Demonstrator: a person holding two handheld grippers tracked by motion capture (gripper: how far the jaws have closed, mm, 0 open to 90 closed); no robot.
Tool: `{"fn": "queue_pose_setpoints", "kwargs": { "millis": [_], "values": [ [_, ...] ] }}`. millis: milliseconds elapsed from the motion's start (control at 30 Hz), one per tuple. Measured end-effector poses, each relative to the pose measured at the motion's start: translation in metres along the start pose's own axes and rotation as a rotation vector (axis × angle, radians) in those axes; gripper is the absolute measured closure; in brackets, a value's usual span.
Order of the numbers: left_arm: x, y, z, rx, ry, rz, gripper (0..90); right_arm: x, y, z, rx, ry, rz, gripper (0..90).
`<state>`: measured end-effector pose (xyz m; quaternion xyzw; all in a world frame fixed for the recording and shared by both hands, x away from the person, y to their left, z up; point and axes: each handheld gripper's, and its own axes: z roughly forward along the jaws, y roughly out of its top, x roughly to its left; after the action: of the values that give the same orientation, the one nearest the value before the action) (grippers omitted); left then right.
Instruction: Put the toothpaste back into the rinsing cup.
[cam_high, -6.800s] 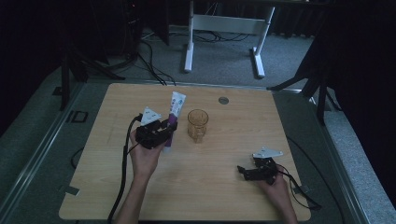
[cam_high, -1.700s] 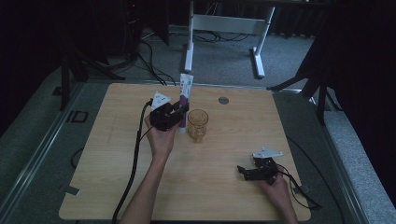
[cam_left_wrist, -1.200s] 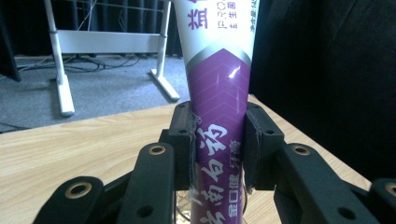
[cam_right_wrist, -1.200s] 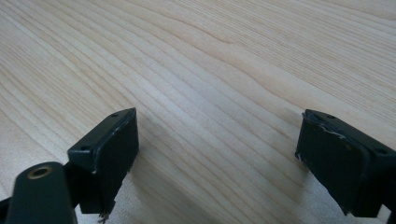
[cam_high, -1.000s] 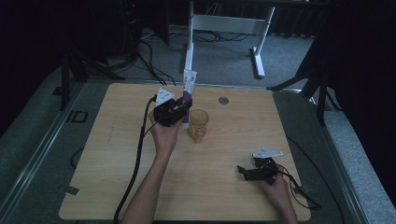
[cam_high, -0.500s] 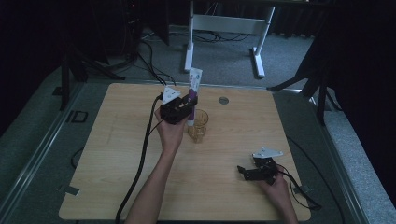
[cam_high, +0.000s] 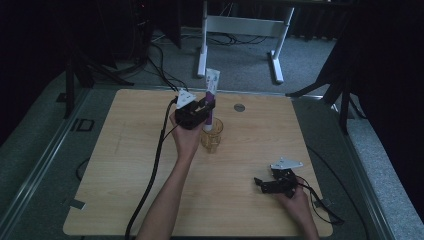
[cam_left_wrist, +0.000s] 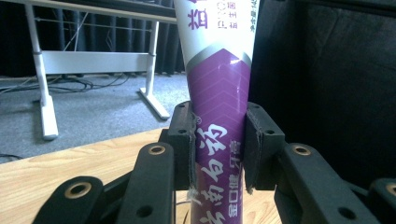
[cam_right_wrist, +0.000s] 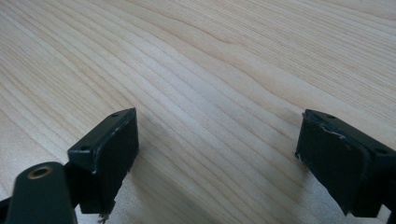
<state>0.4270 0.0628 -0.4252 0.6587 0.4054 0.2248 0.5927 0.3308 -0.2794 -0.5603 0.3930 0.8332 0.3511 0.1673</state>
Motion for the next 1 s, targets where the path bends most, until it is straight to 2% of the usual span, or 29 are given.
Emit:
{"fn": "queue_pose_setpoints", "kwargs": {
  "millis": [100,433,733,1000],
  "values": [
    [0.001,-0.001,0.005,0.006,-0.010,-0.007,68.1,0.000,0.000,0.000,0.000,-0.001,0.000,12.6],
    [0.005,-0.007,0.014,0.026,0.011,-0.010,68.0,0.000,0.000,0.000,-0.001,0.000,-0.001,12.6],
    [0.010,-0.014,0.022,0.054,0.006,-0.033,67.9,0.000,0.000,0.000,-0.001,-0.001,-0.001,12.6],
    [0.011,-0.019,0.027,0.084,0.006,-0.033,67.6,0.000,0.000,0.000,0.000,-0.001,-0.001,12.6]
  ]
}}
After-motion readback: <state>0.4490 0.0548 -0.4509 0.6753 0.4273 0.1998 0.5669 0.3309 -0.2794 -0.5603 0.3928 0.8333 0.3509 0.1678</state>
